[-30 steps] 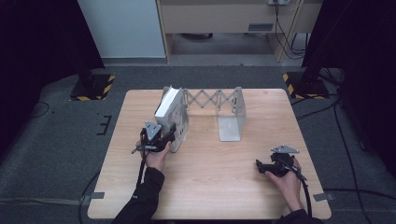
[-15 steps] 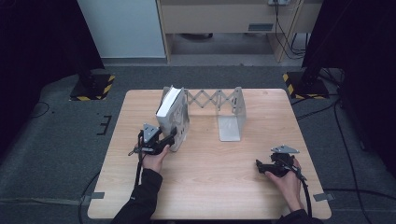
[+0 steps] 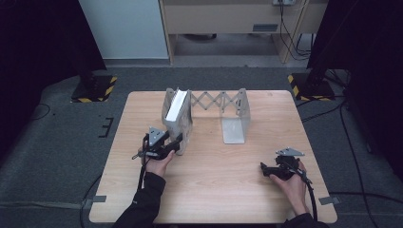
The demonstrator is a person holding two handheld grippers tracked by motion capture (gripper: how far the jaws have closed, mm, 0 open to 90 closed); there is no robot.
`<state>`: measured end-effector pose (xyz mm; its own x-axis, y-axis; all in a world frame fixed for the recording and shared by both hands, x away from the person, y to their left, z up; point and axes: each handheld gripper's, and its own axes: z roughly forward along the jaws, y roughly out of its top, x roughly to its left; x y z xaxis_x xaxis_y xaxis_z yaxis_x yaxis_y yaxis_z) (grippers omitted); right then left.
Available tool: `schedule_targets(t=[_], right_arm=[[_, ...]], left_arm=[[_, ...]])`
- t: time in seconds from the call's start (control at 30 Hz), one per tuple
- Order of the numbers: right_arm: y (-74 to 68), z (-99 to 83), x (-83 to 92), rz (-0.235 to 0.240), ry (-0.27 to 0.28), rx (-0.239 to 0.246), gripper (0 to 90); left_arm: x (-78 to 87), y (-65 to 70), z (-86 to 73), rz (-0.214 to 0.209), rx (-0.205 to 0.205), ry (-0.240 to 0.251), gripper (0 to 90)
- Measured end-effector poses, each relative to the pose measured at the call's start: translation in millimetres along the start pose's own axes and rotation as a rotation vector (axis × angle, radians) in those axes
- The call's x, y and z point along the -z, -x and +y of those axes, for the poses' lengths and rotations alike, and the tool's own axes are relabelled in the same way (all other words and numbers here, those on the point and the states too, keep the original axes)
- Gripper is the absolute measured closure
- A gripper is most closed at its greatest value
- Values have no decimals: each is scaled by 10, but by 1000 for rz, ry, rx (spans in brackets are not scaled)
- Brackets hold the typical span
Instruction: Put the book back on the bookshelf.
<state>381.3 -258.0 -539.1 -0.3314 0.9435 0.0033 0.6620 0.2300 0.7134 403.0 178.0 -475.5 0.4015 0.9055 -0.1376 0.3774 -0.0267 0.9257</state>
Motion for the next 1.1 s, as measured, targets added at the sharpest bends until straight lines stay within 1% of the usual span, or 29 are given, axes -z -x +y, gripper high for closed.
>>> schedule_targets(t=[0.07, 0.13, 0.2, 0.3, 0.4, 0.47, 0.6, 0.67, 0.77, 0.8, 0.87, 1.03, 1.1], right_arm=[[0, 0, 0, 0, 0, 0, 50], [2, 0, 0, 0, 0, 2, 51], [1, 0, 0, 1, 0, 2, 51], [2, 0, 0, 1, 0, 2, 51], [0, 0, -1, 0, 1, 0, 51], [1, 0, 0, 1, 0, 2, 51], [1, 0, 0, 1, 0, 2, 50], [2, 0, 0, 1, 0, 2, 50], [1, 0, 0, 1, 0, 2, 51], [2, 0, 0, 1, 0, 2, 51], [2, 0, 0, 1, 0, 2, 51], [2, 0, 0, 1, 0, 2, 51], [2, 0, 0, 1, 0, 2, 51]], left_arm=[[-12, 6, 3, -3, 3, 0, 449], [-50, 34, 37, -1, -4, -18, 446], [-65, 43, 39, -1, -6, -17, 440], [-137, 84, 47, -5, -14, -19, 426], [-176, 111, 55, -1, -27, -17, 416], [-185, 111, 51, 0, -28, -13, 413], [-209, 101, 57, 23, -24, 2, 416], [-228, 95, 59, 30, -32, 11, 417], [-252, 88, 76, 31, -33, 5, 418], [-282, 89, 101, 38, -35, -3, 418], [-314, 87, 109, 42, -35, -1, 418], [-370, 79, 116, 46, -27, 10, 417], [-405, 68, 109, 48, -18, 27, 415]])
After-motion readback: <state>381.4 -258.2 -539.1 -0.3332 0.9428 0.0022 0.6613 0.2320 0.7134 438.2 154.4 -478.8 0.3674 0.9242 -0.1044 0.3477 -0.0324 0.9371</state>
